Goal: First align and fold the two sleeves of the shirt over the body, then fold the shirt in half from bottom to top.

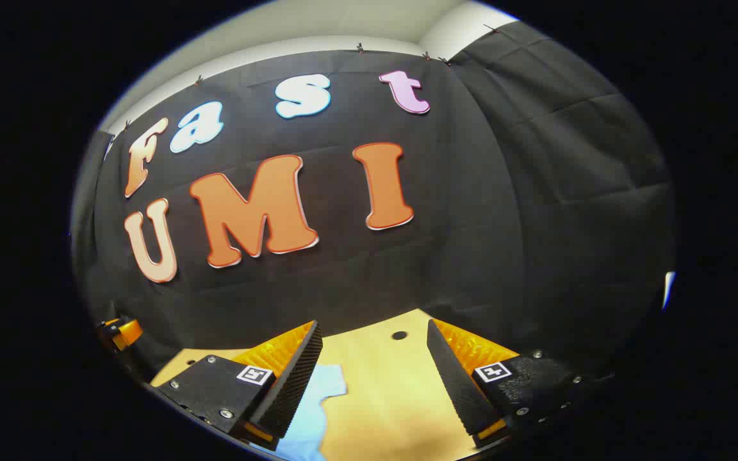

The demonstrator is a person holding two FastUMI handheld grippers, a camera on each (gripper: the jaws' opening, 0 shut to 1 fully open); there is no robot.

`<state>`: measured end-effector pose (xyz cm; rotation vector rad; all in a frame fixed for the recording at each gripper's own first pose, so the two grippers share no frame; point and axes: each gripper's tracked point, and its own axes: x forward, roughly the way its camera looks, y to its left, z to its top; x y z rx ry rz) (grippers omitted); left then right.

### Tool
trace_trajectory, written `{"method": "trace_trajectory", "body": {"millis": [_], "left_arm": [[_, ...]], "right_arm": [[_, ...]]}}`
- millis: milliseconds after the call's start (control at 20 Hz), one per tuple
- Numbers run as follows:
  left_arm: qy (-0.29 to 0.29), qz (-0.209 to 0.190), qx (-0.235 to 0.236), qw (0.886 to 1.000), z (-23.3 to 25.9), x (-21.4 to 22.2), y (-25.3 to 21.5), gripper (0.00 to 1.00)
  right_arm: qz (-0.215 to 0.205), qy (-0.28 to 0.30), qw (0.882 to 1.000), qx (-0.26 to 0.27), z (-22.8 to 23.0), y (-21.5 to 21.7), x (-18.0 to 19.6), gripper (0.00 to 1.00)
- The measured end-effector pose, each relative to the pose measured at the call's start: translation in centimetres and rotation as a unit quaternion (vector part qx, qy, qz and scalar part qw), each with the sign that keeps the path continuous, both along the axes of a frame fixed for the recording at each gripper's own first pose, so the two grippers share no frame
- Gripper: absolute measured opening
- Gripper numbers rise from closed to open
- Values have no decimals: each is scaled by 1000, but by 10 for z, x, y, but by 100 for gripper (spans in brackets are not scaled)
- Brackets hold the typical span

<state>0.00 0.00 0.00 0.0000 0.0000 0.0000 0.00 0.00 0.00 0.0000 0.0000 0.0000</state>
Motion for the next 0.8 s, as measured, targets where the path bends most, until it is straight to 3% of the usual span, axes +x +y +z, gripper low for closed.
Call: {"method": "trace_trajectory", "body": {"millis": [150, 350, 600, 800], "left_arm": [[-2, 19, 15, 1000, 15, -4, 66, 98], [-6, 39, 7, 999, 34, -2, 115, 98], [10, 79, -21, 997, 31, 16, 148, 99], [14, 92, -36, 995, 29, 30, 151, 99]], "right_arm": [[16, 26, 1000, 6, -15, 54, 2, 100], [45, 49, 998, -4, -11, 100, 11, 100], [53, 62, 994, -67, -8, 115, 35, 99], [65, 77, 992, -80, -12, 117, 54, 99]]}}
